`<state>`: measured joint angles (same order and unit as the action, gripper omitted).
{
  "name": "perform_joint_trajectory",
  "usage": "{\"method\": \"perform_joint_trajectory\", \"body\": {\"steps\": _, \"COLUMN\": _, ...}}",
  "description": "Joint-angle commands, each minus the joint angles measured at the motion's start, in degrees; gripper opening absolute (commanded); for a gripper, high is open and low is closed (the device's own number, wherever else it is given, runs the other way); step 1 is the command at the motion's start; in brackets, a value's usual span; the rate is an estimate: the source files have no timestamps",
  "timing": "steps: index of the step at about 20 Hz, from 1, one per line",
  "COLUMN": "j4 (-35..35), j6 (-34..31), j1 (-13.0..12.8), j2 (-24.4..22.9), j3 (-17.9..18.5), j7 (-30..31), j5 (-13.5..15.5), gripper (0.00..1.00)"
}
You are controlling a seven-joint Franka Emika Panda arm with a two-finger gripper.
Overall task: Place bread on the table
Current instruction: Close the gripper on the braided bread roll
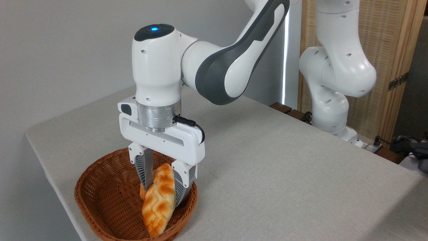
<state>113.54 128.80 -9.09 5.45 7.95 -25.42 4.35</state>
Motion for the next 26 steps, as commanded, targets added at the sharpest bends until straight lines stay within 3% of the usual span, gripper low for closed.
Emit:
{"method": "perform_joint_trajectory", "body": {"steps": 1, "j4": 0.37, "j6": 0.31, "j1": -0.32, "j2": 0.35, "j3": 0.05, "j7": -0.41, "j5": -0.83, "gripper": 0.31}}
{"method": "perform_joint_trajectory", "body": {"steps": 4, "j4": 0.37, "j6": 0.05, "j1": -0.32, "j2": 0.35, "j3": 0.05, "j7": -0.95, "j5": -0.92, "gripper": 0.27}}
{"method": "perform_joint_trajectory", "body": {"steps": 18, "j4": -0.60, "j6": -0.56, "j1": -0.32, "j2": -1.23, "j3": -0.04, "j7": -0.07, "j5": -0.48, "gripper": 0.33}}
{"method": "perform_joint_trajectory", "body": {"steps": 26, "j4": -1.04, "j6": -13.91, "j1": -0.23, "j2": -8.60, "j3": -0.13, "j7": -0.77, "j5": 0.05, "gripper": 0.33}}
